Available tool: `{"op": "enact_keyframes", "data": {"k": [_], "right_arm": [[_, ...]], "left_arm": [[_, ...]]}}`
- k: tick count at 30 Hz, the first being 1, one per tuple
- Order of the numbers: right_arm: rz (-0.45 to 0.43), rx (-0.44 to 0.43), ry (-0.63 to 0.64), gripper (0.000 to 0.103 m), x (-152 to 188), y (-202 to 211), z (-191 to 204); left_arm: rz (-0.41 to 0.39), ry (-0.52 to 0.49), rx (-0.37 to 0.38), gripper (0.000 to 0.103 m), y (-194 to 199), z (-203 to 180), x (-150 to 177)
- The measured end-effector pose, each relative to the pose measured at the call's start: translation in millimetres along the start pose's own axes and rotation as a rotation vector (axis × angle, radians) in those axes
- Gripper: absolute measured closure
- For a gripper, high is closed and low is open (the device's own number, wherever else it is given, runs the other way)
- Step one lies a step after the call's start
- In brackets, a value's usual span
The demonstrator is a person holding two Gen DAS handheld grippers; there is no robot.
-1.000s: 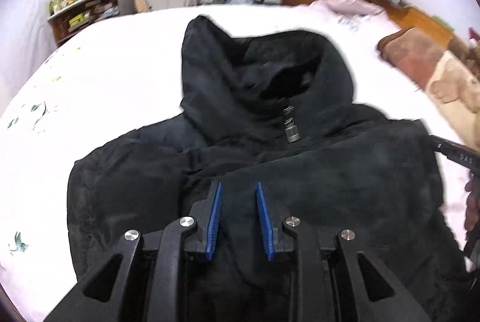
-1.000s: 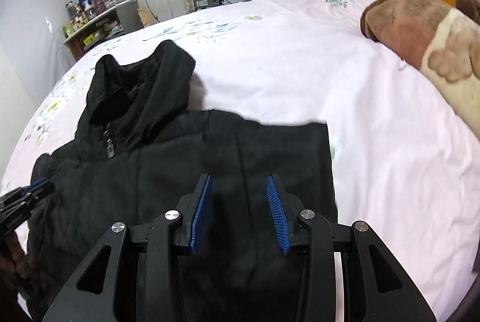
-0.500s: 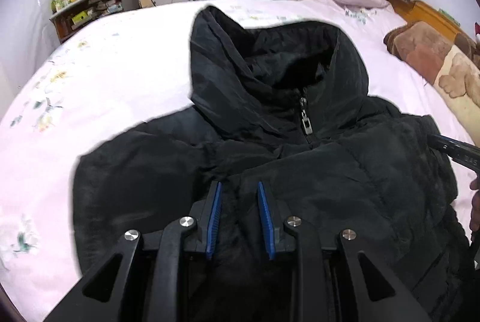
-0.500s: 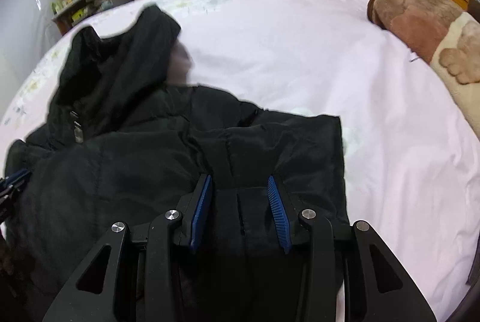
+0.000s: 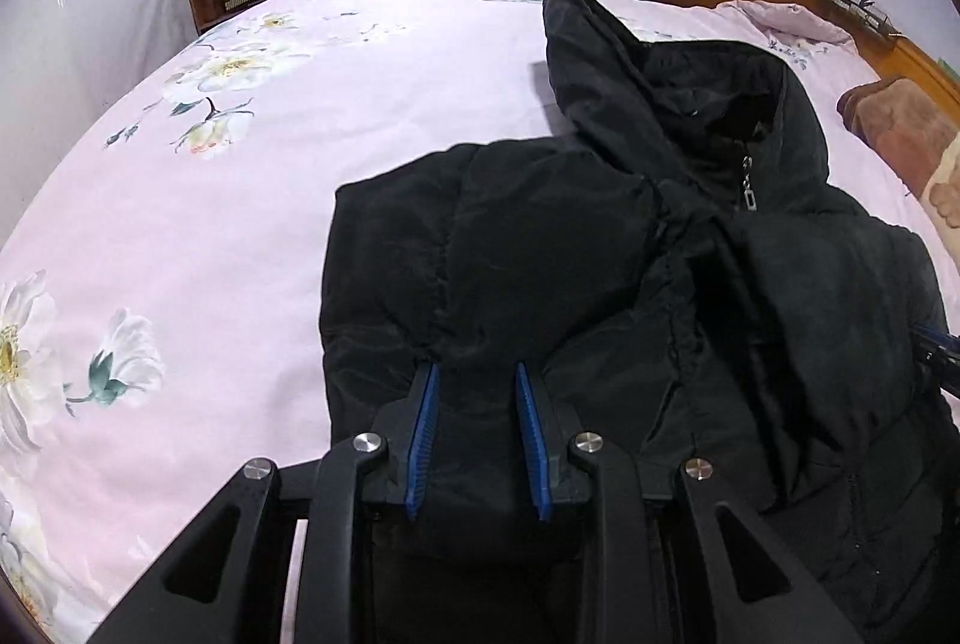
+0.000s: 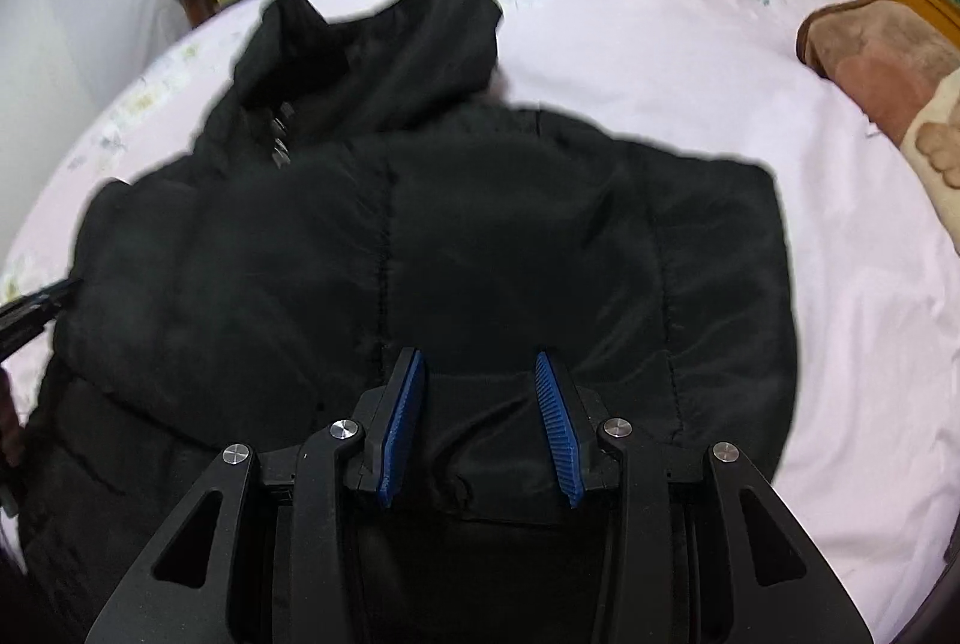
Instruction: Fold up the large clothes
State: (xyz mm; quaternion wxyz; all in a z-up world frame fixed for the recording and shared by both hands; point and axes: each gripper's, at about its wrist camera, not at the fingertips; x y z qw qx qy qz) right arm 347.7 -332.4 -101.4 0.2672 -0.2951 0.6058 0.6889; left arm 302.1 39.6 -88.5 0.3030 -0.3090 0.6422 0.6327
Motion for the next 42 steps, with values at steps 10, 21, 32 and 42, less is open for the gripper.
{"op": "enact_keyframes", "data": {"k": [10, 21, 32, 42], "right_arm": [[-0.023, 0.005, -0.037, 0.063, -6, 22, -3], [-0.109, -0.044, -0.075, 0.050, -14, 81, -2], [-0.145, -0.088, -0.068, 0.050, -86, 56, 10], [-0.110, -0.101, -0.077, 0.050, -149, -34, 2]], "left_arm": [[-0.009, 0.021, 0.035, 0.075, 29, 4, -5], [-0.091, 0.010, 0.117, 0.046, 85, -1, -28], [-0.140, -0.046, 0.191, 0.040, 50, -52, -105], [-0.091, -0.042, 0.177, 0.039, -47, -60, -154]]}}
Point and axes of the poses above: each gripper's, at about its wrist camera, not at the fingertips, and y roughly against the way its jaws point, z to its left, x to its underside, and after that the axes turned 15 degrees about -z, right-handed
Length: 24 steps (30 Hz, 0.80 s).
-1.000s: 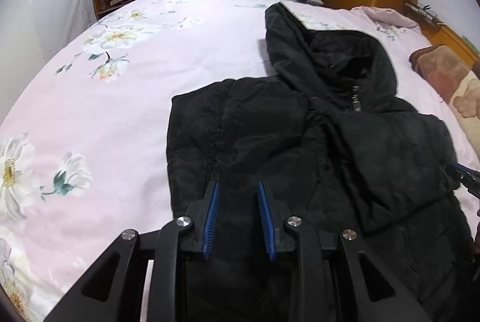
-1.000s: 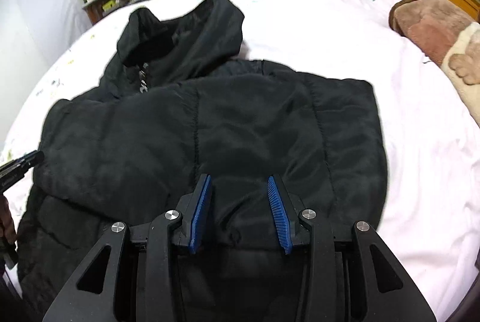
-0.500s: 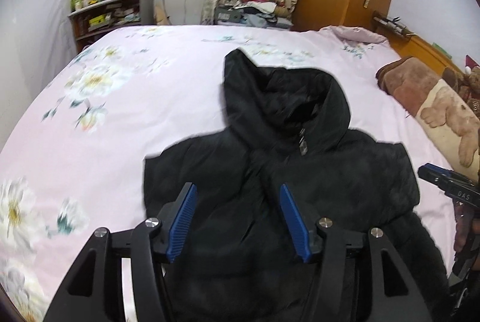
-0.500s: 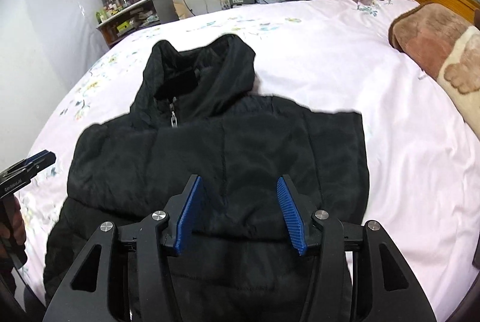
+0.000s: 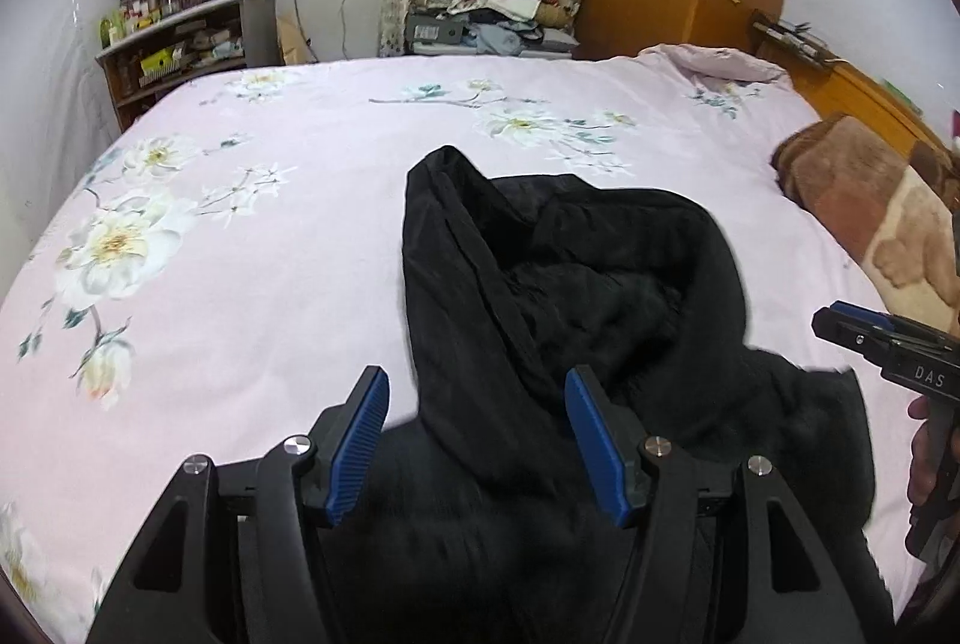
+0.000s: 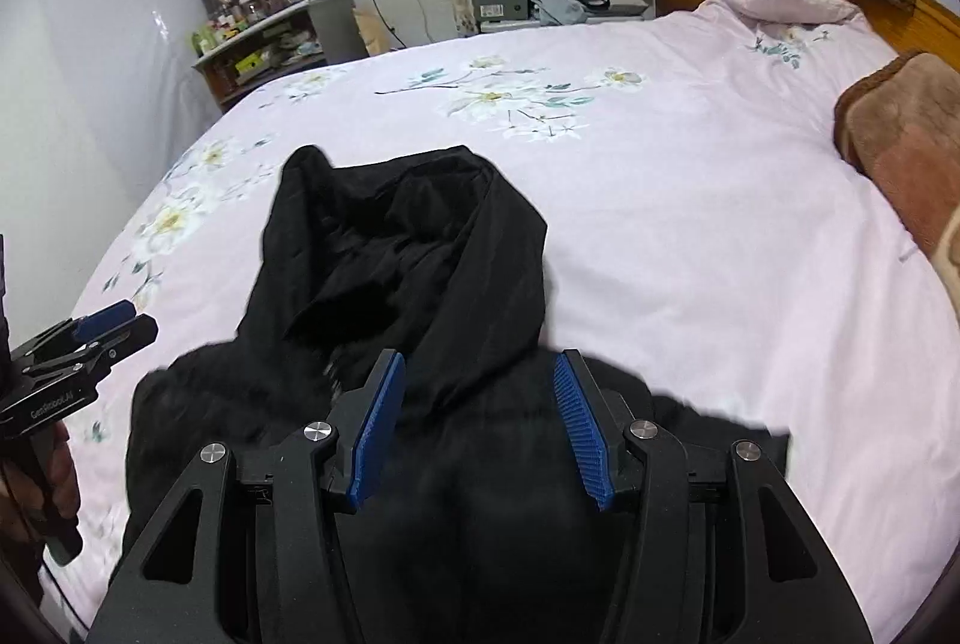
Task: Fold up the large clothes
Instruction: 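Grasp the jacket hem with both grippers and lift it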
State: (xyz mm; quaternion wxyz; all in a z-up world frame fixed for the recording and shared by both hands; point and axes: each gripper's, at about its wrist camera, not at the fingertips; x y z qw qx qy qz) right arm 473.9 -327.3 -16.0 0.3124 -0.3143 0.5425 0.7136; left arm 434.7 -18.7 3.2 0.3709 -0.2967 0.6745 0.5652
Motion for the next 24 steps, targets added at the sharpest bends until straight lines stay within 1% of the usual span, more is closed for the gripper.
{"op": "enact_keyframes", "data": {"k": [5, 7, 10, 11, 12, 13, 14, 15, 16, 17, 18, 20, 22, 24], "right_arm": [[0.008, 0.014, -0.018, 0.050, -24, -55, -10], [0.005, 0.025, -0.009, 0.050, -31, -75, -10], [0.007, 0.037, 0.003, 0.050, -36, -98, -8], [0.015, 0.041, 0.000, 0.050, -37, -106, -8], [0.031, 0.052, -0.003, 0.050, -37, -115, -9], [0.048, 0.061, -0.002, 0.050, -37, -124, -8], [0.058, 0.064, 0.000, 0.053, -37, -128, -8], [0.064, 0.069, 0.006, 0.062, -36, -131, -7], [0.071, 0.075, 0.007, 0.085, -34, -132, -7], [0.072, 0.074, 0.000, 0.089, -34, -130, -7], [0.060, 0.065, -0.007, 0.091, -33, -124, -7], [0.024, 0.054, -0.008, 0.093, -34, -107, -7], [-0.017, 0.031, -0.018, 0.093, -35, -82, -6], [-0.061, 0.016, -0.023, 0.093, -34, -48, -6]], "left_arm": [[0.054, 0.048, -0.020, 0.039, -60, 17, -11], [0.070, 0.048, -0.035, 0.039, -83, 19, -10], [0.091, 0.051, -0.037, 0.040, -109, 21, -6], [0.088, 0.059, -0.034, 0.047, -113, 21, -5], [0.082, 0.069, -0.030, 0.063, -116, 22, -4], [0.089, 0.077, -0.021, 0.073, -119, 21, -3], [0.096, 0.083, -0.013, 0.089, -121, 20, -2], [0.095, 0.083, -0.013, 0.095, -120, 19, -2], [0.085, 0.081, -0.007, 0.097, -116, 18, -1], [0.067, 0.076, -0.003, 0.100, -109, 17, -2], [0.051, 0.075, 0.000, 0.101, -102, 18, -3], [0.008, 0.084, 0.020, 0.102, -82, 23, -8], [-0.032, 0.079, 0.033, 0.102, -59, 25, -12], [-0.071, 0.077, 0.054, 0.102, -30, 25, -15]]}}
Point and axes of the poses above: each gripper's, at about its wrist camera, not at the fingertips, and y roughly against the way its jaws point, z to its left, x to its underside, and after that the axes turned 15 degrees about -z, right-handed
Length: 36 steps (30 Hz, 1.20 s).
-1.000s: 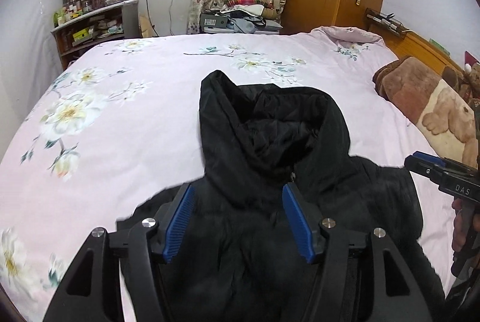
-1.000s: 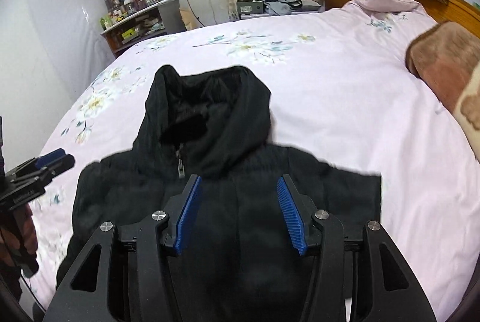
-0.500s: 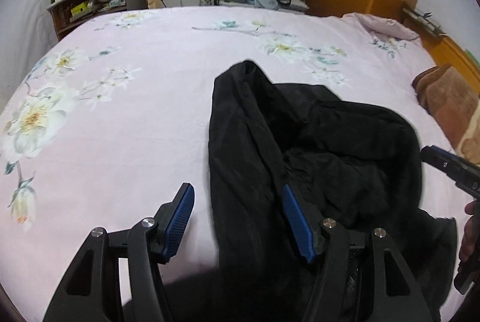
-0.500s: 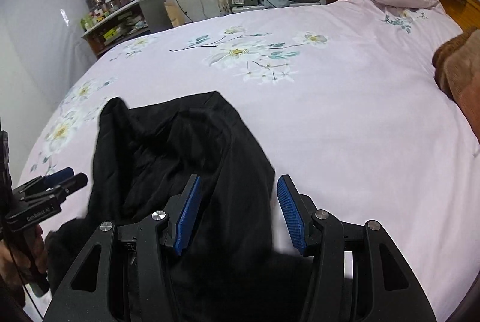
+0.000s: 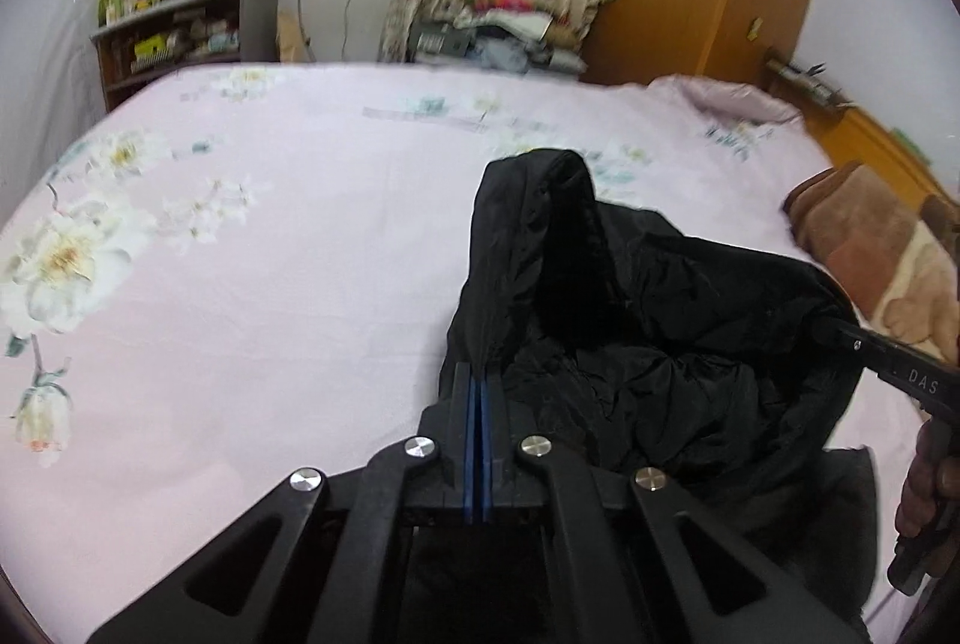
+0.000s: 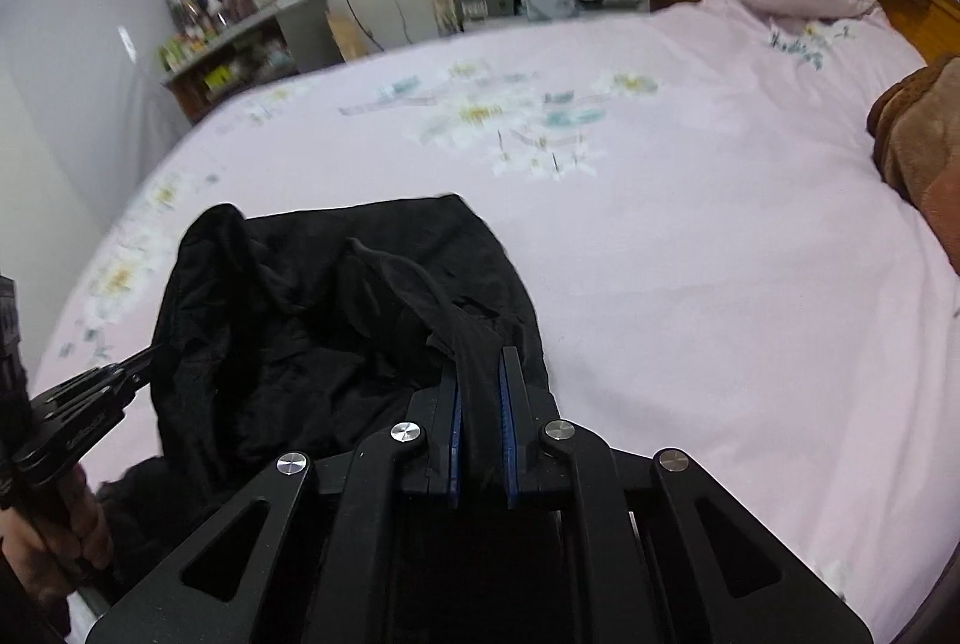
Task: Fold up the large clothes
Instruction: 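Grasp the jacket hem with both grippers and lift it, then carry the hem with both grippers toward the hood and lay it down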
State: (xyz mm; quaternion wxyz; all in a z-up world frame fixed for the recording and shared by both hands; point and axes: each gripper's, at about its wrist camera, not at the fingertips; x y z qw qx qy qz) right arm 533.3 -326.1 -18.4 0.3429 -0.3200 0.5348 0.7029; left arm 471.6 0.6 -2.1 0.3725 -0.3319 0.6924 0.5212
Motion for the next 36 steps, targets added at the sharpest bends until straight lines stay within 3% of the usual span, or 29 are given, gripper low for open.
{"op": "enact_keyframes", "data": {"k": [5, 10, 19, 24, 27, 28, 29, 31, 35, 36], "right_arm": [[-0.062, -0.026, -0.043, 0.093, 11, 73, -2], [-0.074, -0.028, -0.099, 0.093, 50, 135, -7], [0.079, -0.026, -0.165, 0.093, 139, 174, -13], [0.149, -0.028, -0.213, 0.092, 170, 190, -24], [0.121, -0.074, -0.278, 0.066, 166, 202, -30], [0.111, -0.089, -0.296, 0.049, 163, 204, -31], [0.100, -0.114, -0.321, 0.040, 158, 205, -30], [0.097, -0.162, -0.350, 0.040, 152, 202, -26], [0.153, -0.186, -0.350, 0.040, 150, 175, -6], [0.185, -0.190, -0.365, 0.041, 152, 165, -3]], "left_arm": [[-0.077, 0.036, 0.047, 0.102, 74, -6, -1], [-0.095, 0.045, 0.067, 0.102, 132, -15, 26], [0.076, 0.091, 0.013, 0.102, 163, 3, 107], [0.141, 0.136, -0.030, 0.102, 183, 22, 137], [0.131, 0.167, -0.054, 0.101, 203, 33, 144], [0.122, 0.176, -0.061, 0.101, 208, 35, 143], [0.111, 0.187, -0.061, 0.101, 211, 36, 140], [0.088, 0.190, -0.046, 0.098, 213, 31, 130], [0.049, 0.146, 0.017, 0.075, 198, 7, 110], [0.044, 0.132, 0.035, 0.074, 193, 0, 106]]}}
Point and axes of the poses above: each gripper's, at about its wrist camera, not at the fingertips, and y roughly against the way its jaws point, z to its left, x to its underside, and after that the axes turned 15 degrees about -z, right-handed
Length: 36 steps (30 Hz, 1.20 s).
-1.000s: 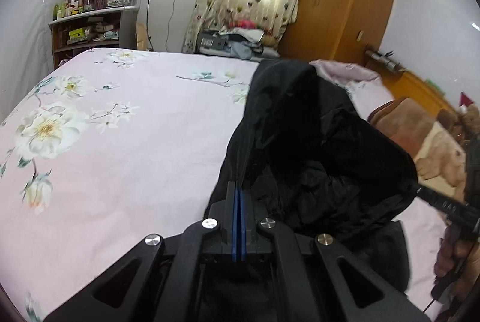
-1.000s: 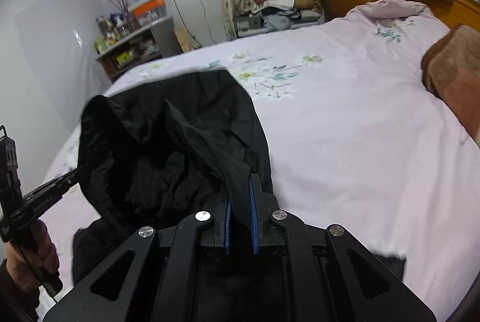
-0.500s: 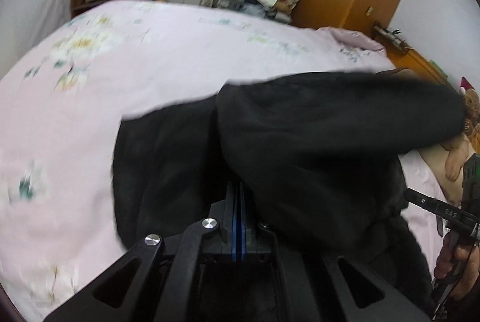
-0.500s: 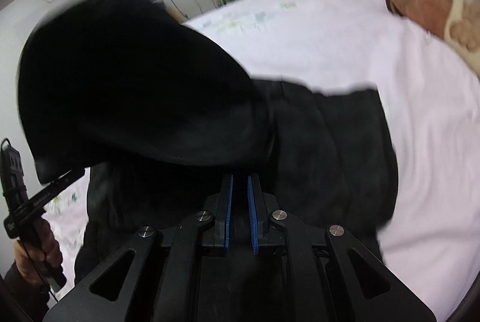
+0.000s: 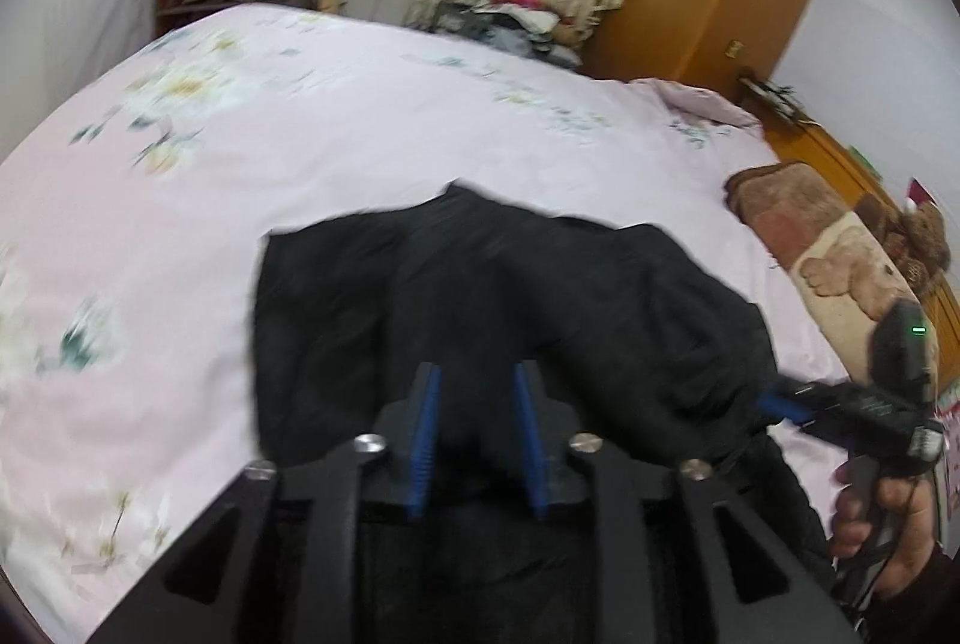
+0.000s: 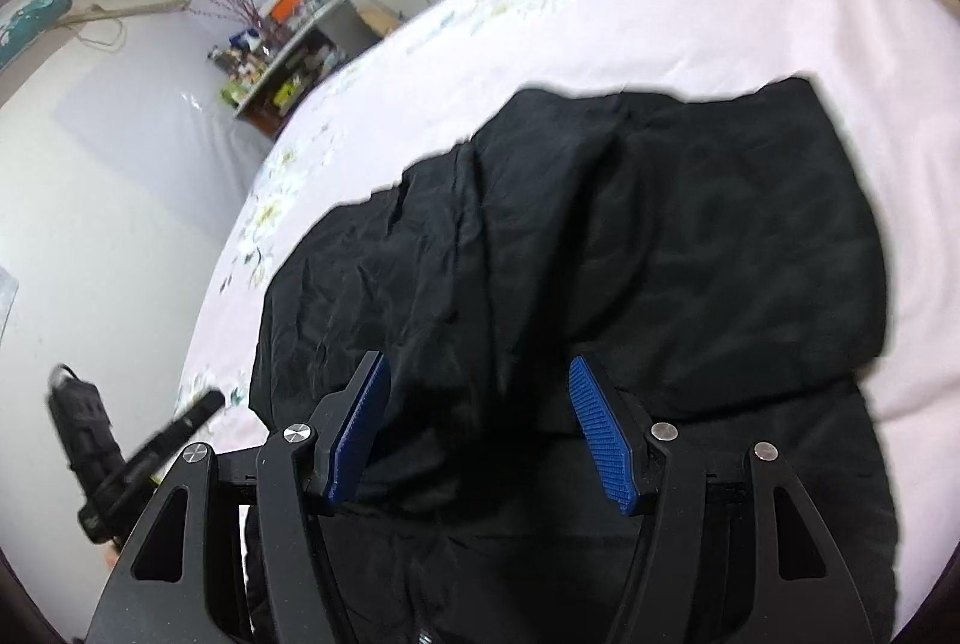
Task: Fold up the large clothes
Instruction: 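Carry the hem with both grippers toward the hood and lay it down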
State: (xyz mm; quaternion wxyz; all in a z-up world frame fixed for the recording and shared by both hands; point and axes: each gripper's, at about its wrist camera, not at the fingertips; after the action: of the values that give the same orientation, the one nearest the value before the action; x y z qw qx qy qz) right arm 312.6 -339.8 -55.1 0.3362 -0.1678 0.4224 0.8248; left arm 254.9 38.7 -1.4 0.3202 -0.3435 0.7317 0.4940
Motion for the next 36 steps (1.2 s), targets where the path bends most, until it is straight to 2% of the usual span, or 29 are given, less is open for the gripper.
{"op": "enact_keyframes", "data": {"k": [1, 2, 3, 4, 6, 9, 10, 13, 17, 20, 24, 27, 29, 32, 34, 36], "right_arm": [[0.023, 0.011, -0.017, 0.050, 1, -9, 0], [0.031, 0.023, -0.014, 0.085, 2, -14, 1], [0.035, 0.048, 0.008, 0.093, 6, -19, 4], [0.035, 0.067, 0.028, 0.093, 13, -21, 7], [0.057, 0.093, 0.054, 0.095, 26, -30, 4], [0.102, 0.134, 0.061, 0.095, 50, -44, -12], [0.105, 0.134, 0.059, 0.095, 54, -46, -15], [0.102, 0.142, 0.092, 0.096, 58, -47, -14], [0.109, 0.157, 0.137, 0.096, 59, -53, -9], [0.107, 0.159, 0.160, 0.093, 54, -42, 3], [-0.035, 0.151, 0.275, 0.091, 31, 0, 31], [-0.143, 0.166, 0.322, 0.085, 1, 12, 46], [-0.173, 0.160, 0.331, 0.084, -16, 3, 49], [-0.150, 0.188, 0.356, 0.084, -34, -33, 43], [-0.061, 0.242, 0.384, 0.084, -31, -70, 25], [-0.023, 0.252, 0.371, 0.084, -20, -75, 0]], "left_arm": [[-0.004, -0.016, 0.017, 0.074, -4, -7, -3], [-0.009, -0.028, 0.031, 0.074, -6, -13, -4], [-0.012, -0.039, 0.048, 0.074, -9, -18, -4], [-0.009, -0.046, 0.065, 0.073, -14, -22, -3], [0.016, -0.052, 0.086, 0.064, -26, -24, 6], [0.128, -0.052, 0.039, 0.064, -58, -11, 41], [0.140, -0.033, 0.045, 0.064, -64, -4, 52], [0.081, -0.068, 0.055, 0.064, -60, 0, 67], [0.096, -0.070, 0.027, 0.064, -58, -6, 65], [0.118, -0.047, 0.039, 0.065, -43, -6, 54], [0.046, -0.060, 0.042, 0.065, -19, -7, 32], [-0.003, -0.063, 0.030, 0.064, -28, -7, 9], [-0.017, -0.062, 0.003, 0.064, -45, -2, 0], [0.045, -0.056, -0.064, 0.064, -80, 11, 9], [0.101, -0.018, -0.057, 0.064, -98, 25, 26], [0.091, 0.011, -0.022, 0.062, -101, 32, 37]]}}
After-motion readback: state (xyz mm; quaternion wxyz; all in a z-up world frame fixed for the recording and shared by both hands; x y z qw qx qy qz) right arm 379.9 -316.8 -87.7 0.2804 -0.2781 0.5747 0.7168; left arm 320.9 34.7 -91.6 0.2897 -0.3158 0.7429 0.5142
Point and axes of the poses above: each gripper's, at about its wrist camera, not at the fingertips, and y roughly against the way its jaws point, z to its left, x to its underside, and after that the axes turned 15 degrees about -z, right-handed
